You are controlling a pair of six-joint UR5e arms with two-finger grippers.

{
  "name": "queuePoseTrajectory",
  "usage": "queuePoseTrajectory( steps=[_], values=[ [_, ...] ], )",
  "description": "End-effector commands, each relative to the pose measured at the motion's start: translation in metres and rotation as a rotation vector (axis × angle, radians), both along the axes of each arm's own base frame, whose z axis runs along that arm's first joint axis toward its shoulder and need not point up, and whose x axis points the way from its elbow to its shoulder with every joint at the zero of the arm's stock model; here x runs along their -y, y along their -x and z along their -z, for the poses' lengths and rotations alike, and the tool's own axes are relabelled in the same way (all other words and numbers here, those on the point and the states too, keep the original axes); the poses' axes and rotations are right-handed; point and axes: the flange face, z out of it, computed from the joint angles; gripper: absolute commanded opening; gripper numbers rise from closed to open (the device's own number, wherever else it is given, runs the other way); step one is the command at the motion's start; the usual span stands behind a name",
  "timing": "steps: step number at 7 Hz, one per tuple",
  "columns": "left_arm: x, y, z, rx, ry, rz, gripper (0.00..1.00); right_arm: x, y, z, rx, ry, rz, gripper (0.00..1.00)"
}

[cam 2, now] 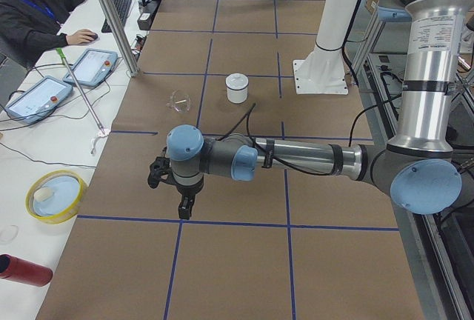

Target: Place funnel on cup

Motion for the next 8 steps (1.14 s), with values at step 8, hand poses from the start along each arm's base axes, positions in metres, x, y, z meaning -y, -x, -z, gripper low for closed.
queuePoseTrajectory(
  steps=[8],
  values=[
    [0.014,-0.199,0.288,-0.049,-0.02,0.055,1.0,0.0,0.0,0.0,0.0,0.0,0.0,1.0]
  ],
)
